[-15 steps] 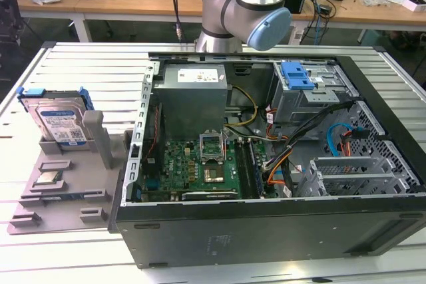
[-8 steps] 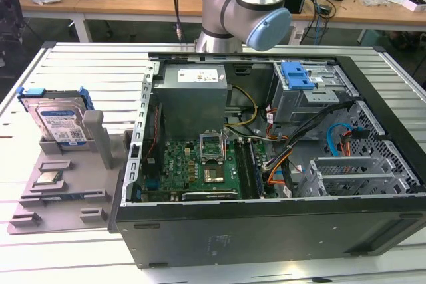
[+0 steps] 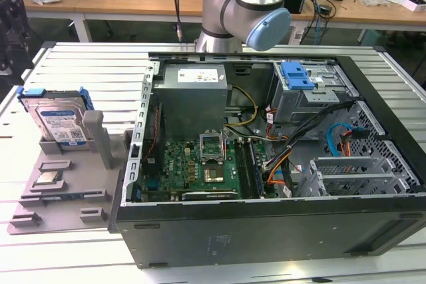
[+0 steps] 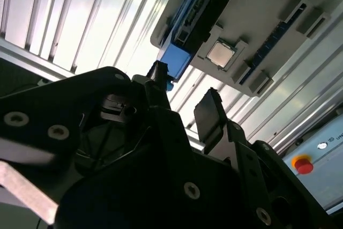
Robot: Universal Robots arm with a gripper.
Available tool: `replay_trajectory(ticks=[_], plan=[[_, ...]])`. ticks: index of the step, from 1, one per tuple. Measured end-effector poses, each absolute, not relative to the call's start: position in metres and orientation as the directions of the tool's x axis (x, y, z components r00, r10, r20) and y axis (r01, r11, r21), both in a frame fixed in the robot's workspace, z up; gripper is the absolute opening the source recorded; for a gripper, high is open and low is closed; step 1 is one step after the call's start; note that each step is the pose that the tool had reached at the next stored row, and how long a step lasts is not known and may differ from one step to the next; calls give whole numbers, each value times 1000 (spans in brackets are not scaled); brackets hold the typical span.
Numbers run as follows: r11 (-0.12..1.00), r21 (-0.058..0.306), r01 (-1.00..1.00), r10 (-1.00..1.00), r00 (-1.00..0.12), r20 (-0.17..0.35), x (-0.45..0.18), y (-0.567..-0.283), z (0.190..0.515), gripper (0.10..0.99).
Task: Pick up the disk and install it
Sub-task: 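Pick up the disk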
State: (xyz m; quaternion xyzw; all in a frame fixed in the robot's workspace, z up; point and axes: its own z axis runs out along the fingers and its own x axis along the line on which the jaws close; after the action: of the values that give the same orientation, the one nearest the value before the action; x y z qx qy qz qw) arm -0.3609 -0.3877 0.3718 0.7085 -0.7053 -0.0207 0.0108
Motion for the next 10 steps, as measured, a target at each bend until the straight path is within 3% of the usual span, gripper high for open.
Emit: replay_trajectory(ticks=[10], plan=[[-25,45,-999,-1000,24,-12,-354,-387,349,482]])
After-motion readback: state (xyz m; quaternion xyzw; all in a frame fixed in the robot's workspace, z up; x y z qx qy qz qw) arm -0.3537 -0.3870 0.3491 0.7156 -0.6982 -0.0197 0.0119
